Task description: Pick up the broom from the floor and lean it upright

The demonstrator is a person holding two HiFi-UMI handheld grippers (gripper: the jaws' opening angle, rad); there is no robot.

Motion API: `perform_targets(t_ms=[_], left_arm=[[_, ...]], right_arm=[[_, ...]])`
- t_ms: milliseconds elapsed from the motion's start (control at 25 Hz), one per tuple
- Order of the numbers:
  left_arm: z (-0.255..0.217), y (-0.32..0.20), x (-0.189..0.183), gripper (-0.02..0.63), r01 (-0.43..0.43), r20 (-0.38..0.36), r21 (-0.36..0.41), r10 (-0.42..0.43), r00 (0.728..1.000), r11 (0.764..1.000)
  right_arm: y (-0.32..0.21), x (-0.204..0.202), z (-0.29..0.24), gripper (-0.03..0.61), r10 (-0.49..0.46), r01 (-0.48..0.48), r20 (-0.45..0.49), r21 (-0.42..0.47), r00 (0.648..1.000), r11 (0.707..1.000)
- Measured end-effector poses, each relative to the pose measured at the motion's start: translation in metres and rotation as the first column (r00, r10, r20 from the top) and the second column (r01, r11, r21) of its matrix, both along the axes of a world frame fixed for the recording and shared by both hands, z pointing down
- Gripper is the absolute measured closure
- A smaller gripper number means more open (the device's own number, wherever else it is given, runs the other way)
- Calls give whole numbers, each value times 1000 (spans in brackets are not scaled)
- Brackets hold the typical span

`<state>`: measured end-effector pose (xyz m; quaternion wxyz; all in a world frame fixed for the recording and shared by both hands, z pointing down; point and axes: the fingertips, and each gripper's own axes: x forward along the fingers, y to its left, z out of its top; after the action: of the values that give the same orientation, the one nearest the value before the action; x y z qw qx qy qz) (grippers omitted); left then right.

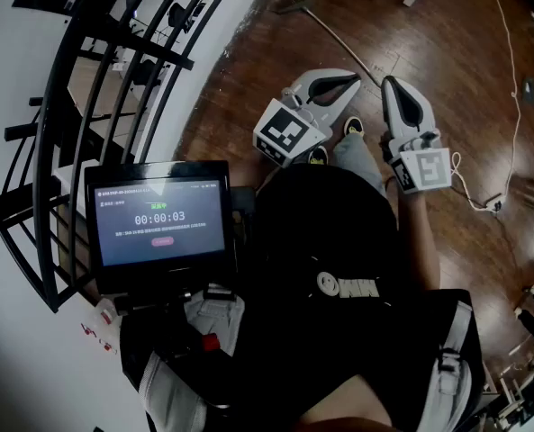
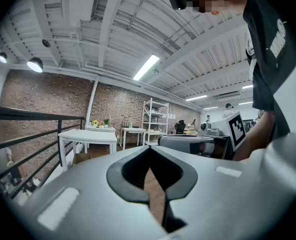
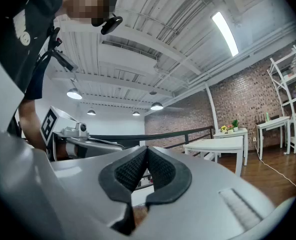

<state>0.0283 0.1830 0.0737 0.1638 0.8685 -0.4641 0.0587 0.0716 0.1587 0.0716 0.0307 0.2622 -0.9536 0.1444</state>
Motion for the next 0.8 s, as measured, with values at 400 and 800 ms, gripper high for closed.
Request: perform_targets(t_ms=[400,800], left_arm=[[6,9,5,600,-10,-10,-24,9,1000,1000],[21,-34,8,600,-32,-17,-44,31,999,999]], right_arm=[[5,-9,-11,575,-25,25,-6,-11,1000,1000],[-44,3,15,575,36,-36,6,-43,999,998]])
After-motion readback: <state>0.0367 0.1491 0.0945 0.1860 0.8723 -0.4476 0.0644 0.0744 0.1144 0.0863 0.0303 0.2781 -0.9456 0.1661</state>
